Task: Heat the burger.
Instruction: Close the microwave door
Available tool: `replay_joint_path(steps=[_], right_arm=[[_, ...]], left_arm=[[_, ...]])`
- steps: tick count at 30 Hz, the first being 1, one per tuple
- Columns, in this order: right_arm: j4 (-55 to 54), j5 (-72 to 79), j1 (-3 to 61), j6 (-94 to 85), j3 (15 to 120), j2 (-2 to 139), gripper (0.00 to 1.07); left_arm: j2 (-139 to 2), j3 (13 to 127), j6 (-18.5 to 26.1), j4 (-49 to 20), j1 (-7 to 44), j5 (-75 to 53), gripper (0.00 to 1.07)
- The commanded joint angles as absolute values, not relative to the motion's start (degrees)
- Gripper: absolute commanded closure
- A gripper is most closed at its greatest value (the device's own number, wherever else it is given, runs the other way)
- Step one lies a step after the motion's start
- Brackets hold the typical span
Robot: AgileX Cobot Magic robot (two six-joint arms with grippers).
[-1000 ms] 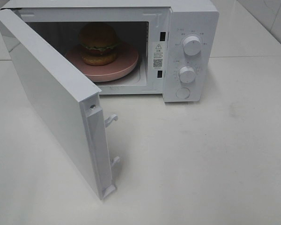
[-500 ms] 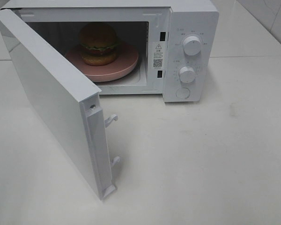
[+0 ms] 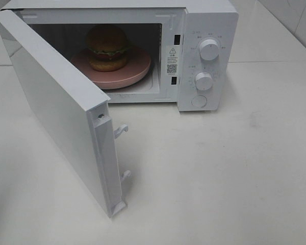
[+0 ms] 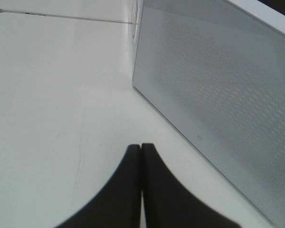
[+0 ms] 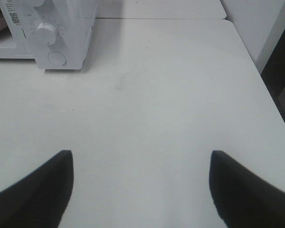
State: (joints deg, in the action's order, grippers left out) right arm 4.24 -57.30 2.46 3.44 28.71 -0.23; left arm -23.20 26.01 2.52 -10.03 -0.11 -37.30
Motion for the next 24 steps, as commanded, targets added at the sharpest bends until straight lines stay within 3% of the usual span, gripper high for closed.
replay_joint_path(steps=[1, 16, 24], right_arm=[[4.2, -57.0, 2.1, 3.6, 28.5, -1.9, 0.31], [4.2, -57.0, 2.1, 3.6, 28.5, -1.9, 0.31], [4.2, -57.0, 2.1, 3.6, 28.5, -1.9, 0.31]], left_arm=[[-24.6, 24.7, 2.3, -10.5, 0.1, -31.3, 1.07], [-35.8, 13.6, 4.6, -10.5, 0.1, 6.8, 1.07], [-44.2, 13.1, 3.3, -6.9, 0.1, 16.8, 1.07]])
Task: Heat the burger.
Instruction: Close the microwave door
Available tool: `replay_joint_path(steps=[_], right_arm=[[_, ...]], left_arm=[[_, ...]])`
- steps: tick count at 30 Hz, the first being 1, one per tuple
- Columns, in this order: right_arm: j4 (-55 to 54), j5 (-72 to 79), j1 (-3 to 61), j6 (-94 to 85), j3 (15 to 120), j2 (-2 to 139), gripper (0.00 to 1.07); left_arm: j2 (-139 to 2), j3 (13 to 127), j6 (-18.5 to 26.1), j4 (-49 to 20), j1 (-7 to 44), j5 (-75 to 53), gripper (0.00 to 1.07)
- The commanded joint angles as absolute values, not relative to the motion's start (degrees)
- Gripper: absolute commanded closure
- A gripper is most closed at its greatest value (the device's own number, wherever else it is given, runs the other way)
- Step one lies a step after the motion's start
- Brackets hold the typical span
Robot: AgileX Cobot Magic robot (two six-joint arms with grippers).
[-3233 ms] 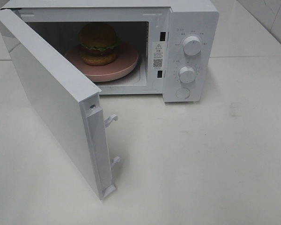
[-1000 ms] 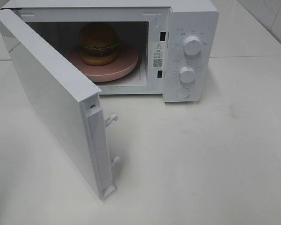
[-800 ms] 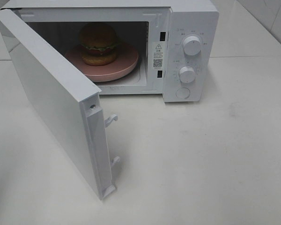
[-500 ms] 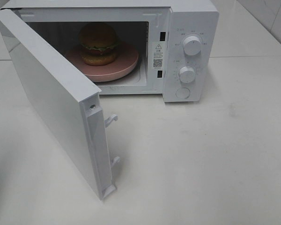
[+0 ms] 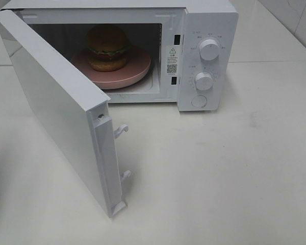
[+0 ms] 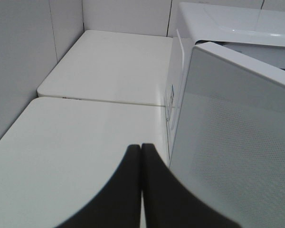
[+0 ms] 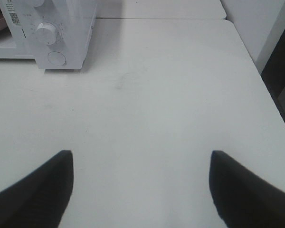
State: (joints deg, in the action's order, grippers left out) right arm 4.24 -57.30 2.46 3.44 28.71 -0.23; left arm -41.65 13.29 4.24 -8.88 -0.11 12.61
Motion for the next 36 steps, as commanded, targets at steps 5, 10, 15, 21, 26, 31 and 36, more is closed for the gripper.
replay_joint_path(steps=[5, 10, 15, 21, 26, 31, 36], right_arm=[[4.2, -57.0, 2.1, 3.6, 28.5, -1.9, 0.31], [4.2, -57.0, 2.1, 3.6, 28.5, -1.9, 0.31], [4.2, -57.0, 2.1, 3.6, 28.5, -1.9, 0.31], [4.2, -57.0, 2.1, 3.6, 28.5, -1.9, 0.31], [4.2, -57.0, 2.1, 3.6, 28.5, -1.9, 0.31], [4.2, -57.0, 2.1, 3.6, 28.5, -1.9, 0.31], [4.2, -57.0, 2.1, 3.6, 28.5, -1.9, 0.31]], left_arm=[[-48.8, 13.1, -2.3, -1.8, 0.1, 21.8, 1.07], [-56.5, 13.1, -12.5, 10.7, 0.1, 31.7, 1.07], [-62.0, 13.1, -16.3, 15.5, 0.1, 38.8, 1.07], [-67.4, 13.1, -17.4, 17.4, 0.1, 45.6, 1.07], [-73.1, 13.8, -16.4, 17.5, 5.1, 49.4, 1.07], [-77.3, 15.1, -15.6, 16.3, 9.3, 50.9, 1.07], [-80.3, 16.7, -15.7, 15.9, 11.7, 51.9, 1.07]])
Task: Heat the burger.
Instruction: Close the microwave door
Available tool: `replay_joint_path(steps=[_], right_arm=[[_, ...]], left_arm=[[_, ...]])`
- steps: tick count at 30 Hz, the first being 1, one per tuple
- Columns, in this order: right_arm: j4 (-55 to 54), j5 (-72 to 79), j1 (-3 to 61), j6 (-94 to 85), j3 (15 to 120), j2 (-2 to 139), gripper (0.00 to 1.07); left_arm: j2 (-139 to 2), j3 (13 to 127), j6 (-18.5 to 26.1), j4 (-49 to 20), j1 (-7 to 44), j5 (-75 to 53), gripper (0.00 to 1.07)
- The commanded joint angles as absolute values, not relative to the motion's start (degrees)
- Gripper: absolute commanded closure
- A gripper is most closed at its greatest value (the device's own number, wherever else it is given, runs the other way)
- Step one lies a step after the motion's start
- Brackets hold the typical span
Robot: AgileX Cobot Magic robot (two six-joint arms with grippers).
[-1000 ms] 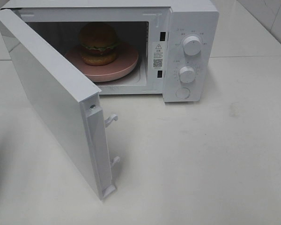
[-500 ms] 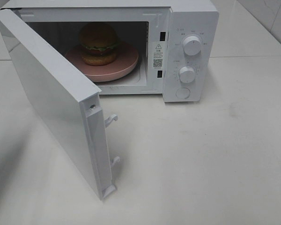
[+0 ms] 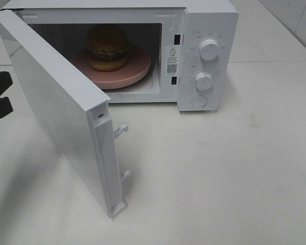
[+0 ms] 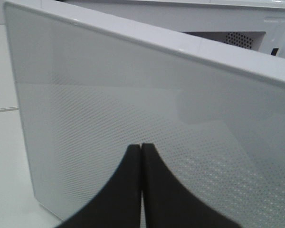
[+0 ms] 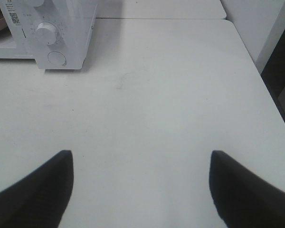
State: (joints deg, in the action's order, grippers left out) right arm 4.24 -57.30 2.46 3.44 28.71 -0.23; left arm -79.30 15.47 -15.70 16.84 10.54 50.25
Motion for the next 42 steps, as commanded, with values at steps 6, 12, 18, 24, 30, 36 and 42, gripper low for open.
replay_joint_path(steps=[6, 12, 18, 24, 30, 36, 42], right_arm=[[4.2, -57.0, 2.1, 3.6, 28.5, -1.9, 0.31], [4.2, -57.0, 2.1, 3.6, 28.5, -1.9, 0.31], [4.2, -57.0, 2.1, 3.6, 28.5, -1.9, 0.31], [4.2, -57.0, 2.1, 3.6, 28.5, -1.9, 0.31], [4.2, -57.0, 2.1, 3.6, 28.5, -1.9, 0.31], [4.2, -57.0, 2.1, 3.6, 28.5, -1.9, 0.31], [4.2, -57.0, 2.1, 3.6, 28.5, -1.9, 0.31]], left_arm=[[-83.1, 18.9, -15.7, 13.1, 14.6, 51.7, 1.07], [-85.5, 21.0, -15.6, 10.8, 17.6, 51.7, 1.07], [-89.5, 24.8, -15.6, 8.7, 21.3, 51.7, 1.07], [-92.6, 28.8, -12.1, 2.2, 25.8, 50.1, 1.07], [-96.1, 33.6, -5.8, -7.5, 31.6, 50.0, 1.07], [-100.5, 39.6, -1.2, -14.7, 36.2, 47.1, 1.07], [-103.0, 43.1, 0.0, -16.3, 37.5, 47.0, 1.07]])
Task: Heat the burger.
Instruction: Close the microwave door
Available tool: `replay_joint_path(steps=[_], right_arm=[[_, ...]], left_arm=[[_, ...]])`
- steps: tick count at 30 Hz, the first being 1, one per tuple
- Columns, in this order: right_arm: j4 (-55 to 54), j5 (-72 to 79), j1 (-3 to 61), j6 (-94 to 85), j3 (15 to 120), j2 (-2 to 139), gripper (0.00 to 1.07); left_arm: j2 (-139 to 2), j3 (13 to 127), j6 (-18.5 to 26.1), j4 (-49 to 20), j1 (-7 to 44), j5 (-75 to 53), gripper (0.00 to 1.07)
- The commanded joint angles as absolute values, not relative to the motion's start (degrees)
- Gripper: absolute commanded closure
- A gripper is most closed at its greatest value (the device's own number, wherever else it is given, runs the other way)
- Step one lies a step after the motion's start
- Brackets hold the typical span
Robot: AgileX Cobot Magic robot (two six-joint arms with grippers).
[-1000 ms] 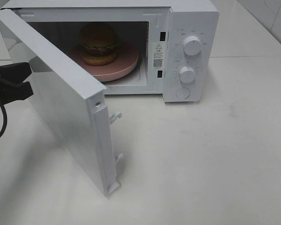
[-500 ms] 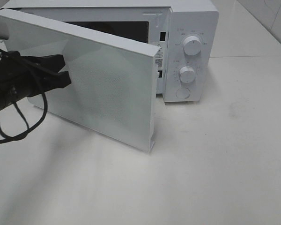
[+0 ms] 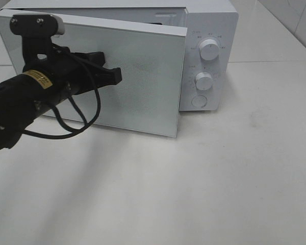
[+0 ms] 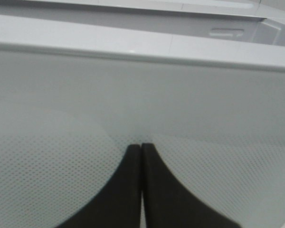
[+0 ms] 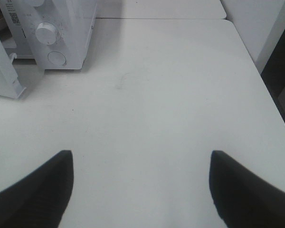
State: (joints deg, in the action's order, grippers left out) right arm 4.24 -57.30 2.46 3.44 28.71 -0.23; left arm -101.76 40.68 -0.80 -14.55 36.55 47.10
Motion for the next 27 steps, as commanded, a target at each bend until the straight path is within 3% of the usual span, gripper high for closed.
replay_joint_path(steps=[1, 19, 21, 27], right_arm=[[4.2, -57.0, 2.1, 3.6, 28.5, -1.9, 0.31], [4.2, -57.0, 2.1, 3.6, 28.5, -1.9, 0.31], [4.2, -57.0, 2.1, 3.6, 28.5, -1.9, 0.31], [4.2, -57.0, 2.1, 3.6, 28.5, -1.9, 0.31]], left_arm=[[-104.3, 45.2, 0.0, -17.1, 38.0, 46.7, 1.07], [-112.0, 59.8, 0.0, -19.8, 38.4, 41.1, 1.07], [-112.9, 61.3, 2.9, -21.3, 38.4, 40.7, 1.07], [-113.6, 63.7, 5.8, -25.6, 38.2, 40.1, 1.07]])
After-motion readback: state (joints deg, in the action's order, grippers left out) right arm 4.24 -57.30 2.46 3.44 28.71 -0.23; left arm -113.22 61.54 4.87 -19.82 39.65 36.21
